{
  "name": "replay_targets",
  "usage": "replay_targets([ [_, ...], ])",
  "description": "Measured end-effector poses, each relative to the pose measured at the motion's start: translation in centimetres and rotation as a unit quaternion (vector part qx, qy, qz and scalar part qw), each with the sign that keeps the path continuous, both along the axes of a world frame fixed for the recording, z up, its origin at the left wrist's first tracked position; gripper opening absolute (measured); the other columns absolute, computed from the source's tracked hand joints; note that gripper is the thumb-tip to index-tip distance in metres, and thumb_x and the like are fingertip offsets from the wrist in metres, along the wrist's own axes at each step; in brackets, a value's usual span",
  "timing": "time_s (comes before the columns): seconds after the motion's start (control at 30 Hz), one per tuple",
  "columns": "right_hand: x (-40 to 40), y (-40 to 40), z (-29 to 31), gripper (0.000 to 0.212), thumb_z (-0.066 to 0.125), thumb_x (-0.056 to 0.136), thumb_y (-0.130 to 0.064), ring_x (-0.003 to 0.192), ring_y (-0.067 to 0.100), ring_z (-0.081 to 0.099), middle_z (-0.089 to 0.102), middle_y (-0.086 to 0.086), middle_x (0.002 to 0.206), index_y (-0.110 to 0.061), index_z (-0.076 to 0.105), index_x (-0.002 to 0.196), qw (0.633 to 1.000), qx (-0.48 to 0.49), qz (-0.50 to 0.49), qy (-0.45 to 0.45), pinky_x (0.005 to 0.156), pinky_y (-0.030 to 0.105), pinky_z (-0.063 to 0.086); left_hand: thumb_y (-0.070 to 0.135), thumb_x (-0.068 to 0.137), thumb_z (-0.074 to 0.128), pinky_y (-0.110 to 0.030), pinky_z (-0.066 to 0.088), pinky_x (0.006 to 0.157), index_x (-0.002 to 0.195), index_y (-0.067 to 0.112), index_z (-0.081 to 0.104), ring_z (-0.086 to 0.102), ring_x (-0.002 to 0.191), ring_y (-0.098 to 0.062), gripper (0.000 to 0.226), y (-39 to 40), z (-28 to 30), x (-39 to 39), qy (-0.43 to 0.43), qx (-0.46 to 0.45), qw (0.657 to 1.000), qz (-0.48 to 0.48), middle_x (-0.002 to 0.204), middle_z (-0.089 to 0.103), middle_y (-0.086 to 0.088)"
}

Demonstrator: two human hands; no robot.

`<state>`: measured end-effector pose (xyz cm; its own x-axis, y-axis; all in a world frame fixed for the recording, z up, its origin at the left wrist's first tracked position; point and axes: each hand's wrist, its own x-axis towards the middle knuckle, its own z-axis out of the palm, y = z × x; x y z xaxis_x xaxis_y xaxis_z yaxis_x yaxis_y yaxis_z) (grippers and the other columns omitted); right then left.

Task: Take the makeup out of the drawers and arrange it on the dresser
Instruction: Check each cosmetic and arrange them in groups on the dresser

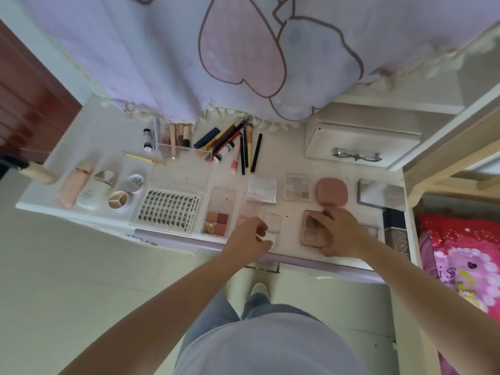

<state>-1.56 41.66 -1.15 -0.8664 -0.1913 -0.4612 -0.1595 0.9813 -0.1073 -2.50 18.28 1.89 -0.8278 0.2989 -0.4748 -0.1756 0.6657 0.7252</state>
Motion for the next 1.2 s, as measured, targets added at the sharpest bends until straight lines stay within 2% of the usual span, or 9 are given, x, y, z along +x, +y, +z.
replay_targets([
  [0.17,-0.8,-2.3,4.7,0.087,0.075,0.065,-0.028,0.119,0.016,0.039,0.039,0.001,0.134,-0.027,0.03,0.139,0.966,-0.247,-0.072,-0.012,0.095,0.018,0.029,0.017,0.072,0.075,-0.027,0.046,0.086,0.14,0.013,0.024,0.045,0.105,-0.01,0.086,-0.3,2.7,-2.4,-0.04,0.059,0.996,-0.05,0.127,0.044,-0.001],
  [0.3,-2.1,-5.0,10.2,0.081,0.07,0.061,-0.041,0.112,0.008,0.036,0.041,-0.005,0.125,-0.033,0.036,0.134,0.962,-0.271,-0.01,0.031,0.094,0.003,0.022,0.004,0.068,0.076,-0.018,0.036,0.097,0.145,0.018,-0.004,0.027,0.13,-0.004,0.112,-1.2,6.1,-4.2,-0.054,0.153,0.983,-0.087,0.15,0.018,0.005],
  [0.37,-2.7,-6.2,13.2,0.077,0.064,0.057,-0.043,0.101,0.004,0.037,0.045,-0.005,0.115,-0.027,0.045,0.129,0.953,-0.29,0.01,0.084,0.081,-0.009,0.019,-0.005,0.068,0.073,-0.011,0.038,0.095,0.145,0.016,-0.001,0.037,0.122,0.005,0.109,-1.9,8.0,-5.0,-0.038,0.2,0.975,-0.089,0.143,0.029,0.01],
  [0.5,-3.6,-7.5,17.8,0.069,0.066,0.054,-0.041,0.103,0.006,0.046,0.051,-0.003,0.118,-0.016,0.058,0.119,0.926,-0.345,0.021,0.155,0.084,-0.002,0.029,-0.013,0.063,0.072,-0.014,0.05,0.083,0.142,0.013,0.018,0.052,0.11,0.005,0.099,-3.4,11.6,-5.9,-0.001,0.311,0.949,-0.044,0.122,0.046,0.016],
  [0.7,-5.3,-8.8,22.2,0.066,0.078,0.062,-0.039,0.114,-0.007,0.034,0.039,-0.018,0.123,-0.024,0.055,0.122,0.914,-0.348,0.05,0.201,0.086,-0.008,0.021,0.035,0.015,0.092,-0.018,0.053,0.067,0.126,0.021,0.035,0.064,0.092,0.002,0.126,-4.9,15.7,-6.4,0.085,0.399,0.912,0.042,0.112,0.056,0.01],
  [0.9,-5.7,-10.2,23.9,0.055,0.077,0.067,-0.039,0.112,-0.002,0.044,0.05,-0.013,0.123,-0.022,0.06,0.116,0.903,-0.344,0.072,0.247,0.093,0.011,0.035,-0.006,0.04,0.074,-0.018,0.053,0.056,0.113,0.023,0.044,0.067,0.08,0.0,0.084,-6.2,17.0,-6.4,0.133,0.408,0.9,0.082,0.106,0.059,0.007],
  [1.03,-5.5,-10.6,25.0,0.028,0.062,0.075,-0.037,0.09,0.0,0.058,0.061,-0.016,0.095,-0.023,0.066,0.098,0.888,-0.417,0.017,0.193,0.084,0.017,0.048,-0.027,0.056,0.065,-0.018,0.055,0.065,0.127,0.016,0.036,0.066,0.087,0.001,0.089,-7.0,17.5,-6.0,0.113,0.412,0.903,0.055,0.111,0.058,0.007],
  [1.07,-5.5,-10.5,25.3,0.012,0.057,0.082,-0.033,0.082,0.002,0.059,0.065,-0.012,0.087,-0.027,0.066,0.088,0.884,-0.429,-0.009,0.184,0.079,0.018,0.048,-0.028,0.06,0.063,-0.018,0.055,0.067,0.13,0.014,0.035,0.066,0.089,0.0,0.086,-7.2,17.5,-5.8,0.103,0.417,0.902,0.045,0.112,0.058,0.006],
  [1.2,-5.2,-10.4,26.0,0.025,0.046,0.089,-0.032,0.073,0.011,0.064,0.07,0.0,0.082,-0.023,0.066,0.079,0.829,-0.527,-0.146,0.12,0.074,0.023,0.053,-0.001,0.05,0.075,-0.017,0.053,0.069,0.116,0.018,0.049,0.067,0.092,-0.003,0.074,-7.5,17.2,-4.6,0.078,0.423,0.903,0.008,0.101,0.071,0.01],
])
